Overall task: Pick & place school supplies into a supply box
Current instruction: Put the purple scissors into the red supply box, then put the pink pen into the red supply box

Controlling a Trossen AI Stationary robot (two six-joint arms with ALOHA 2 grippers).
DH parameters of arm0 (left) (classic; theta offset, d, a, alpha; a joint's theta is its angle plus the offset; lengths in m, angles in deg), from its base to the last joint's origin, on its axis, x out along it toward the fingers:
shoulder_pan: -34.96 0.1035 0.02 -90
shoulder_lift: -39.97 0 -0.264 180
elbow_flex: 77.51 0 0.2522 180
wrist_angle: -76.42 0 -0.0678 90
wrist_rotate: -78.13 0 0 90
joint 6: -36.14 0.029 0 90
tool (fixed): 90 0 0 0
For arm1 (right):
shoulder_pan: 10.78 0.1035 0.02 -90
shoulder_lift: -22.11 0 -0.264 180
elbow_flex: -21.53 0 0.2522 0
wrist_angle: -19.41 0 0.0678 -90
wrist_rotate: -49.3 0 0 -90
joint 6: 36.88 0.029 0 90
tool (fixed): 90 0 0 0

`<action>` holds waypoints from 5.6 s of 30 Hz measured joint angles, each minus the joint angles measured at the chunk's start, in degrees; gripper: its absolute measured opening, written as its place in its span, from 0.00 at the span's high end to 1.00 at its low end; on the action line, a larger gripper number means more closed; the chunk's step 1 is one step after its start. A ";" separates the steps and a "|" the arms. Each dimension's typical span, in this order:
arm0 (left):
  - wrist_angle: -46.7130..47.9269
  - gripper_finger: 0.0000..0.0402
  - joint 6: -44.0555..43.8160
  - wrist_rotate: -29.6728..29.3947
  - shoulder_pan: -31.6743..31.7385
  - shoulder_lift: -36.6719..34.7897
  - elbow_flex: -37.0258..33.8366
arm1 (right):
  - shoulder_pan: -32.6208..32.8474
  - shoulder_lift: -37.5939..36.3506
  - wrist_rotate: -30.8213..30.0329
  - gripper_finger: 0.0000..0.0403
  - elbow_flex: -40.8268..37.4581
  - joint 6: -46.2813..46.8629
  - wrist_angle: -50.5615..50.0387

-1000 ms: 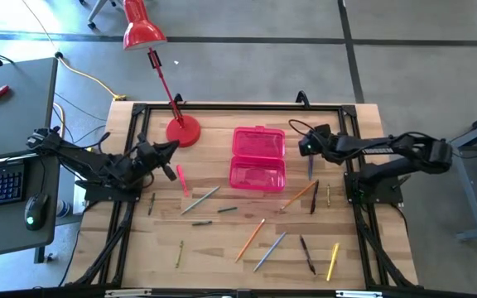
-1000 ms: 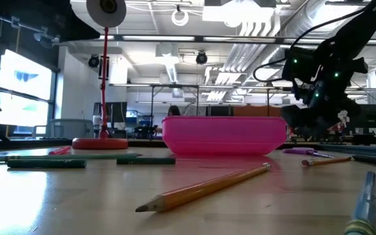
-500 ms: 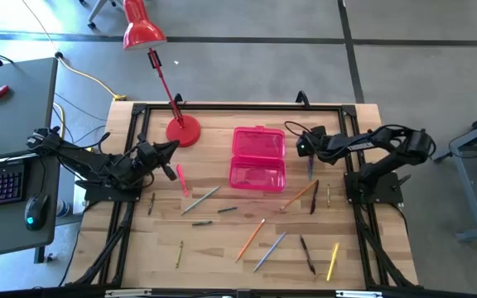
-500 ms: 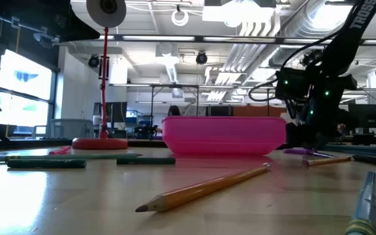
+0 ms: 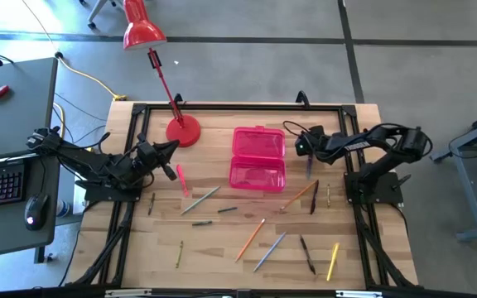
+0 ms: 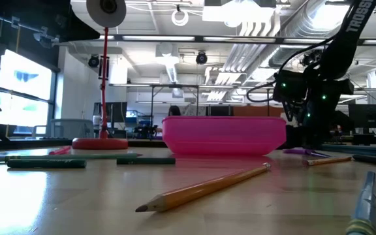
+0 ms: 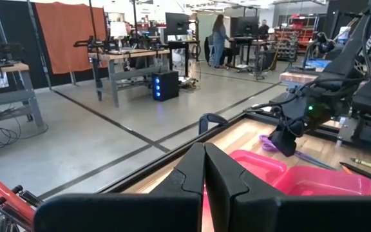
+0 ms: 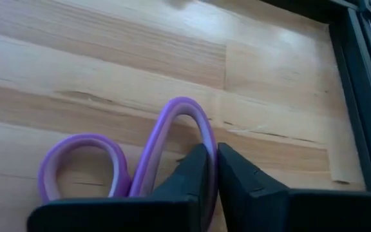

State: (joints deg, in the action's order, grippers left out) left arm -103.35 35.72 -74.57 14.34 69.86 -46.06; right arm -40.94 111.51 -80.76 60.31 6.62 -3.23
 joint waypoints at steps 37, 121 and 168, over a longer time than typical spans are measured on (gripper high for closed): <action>-0.01 0.90 -0.04 0.44 -0.02 0.00 0.04 | 23.89 -3.20 3.33 1.00 27.07 -44.13 14.62; 20.15 0.90 -17.94 7.07 0.00 2.86 0.04 | 29.17 13.56 28.66 0.74 33.82 -55.56 30.44; 39.46 0.61 -68.45 16.53 0.02 24.03 0.02 | 28.74 13.56 28.68 0.74 33.87 -52.52 27.17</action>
State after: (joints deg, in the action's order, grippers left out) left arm -63.89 -32.73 -58.04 14.36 93.89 -46.04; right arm -12.20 125.07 -52.08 94.18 -45.90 23.94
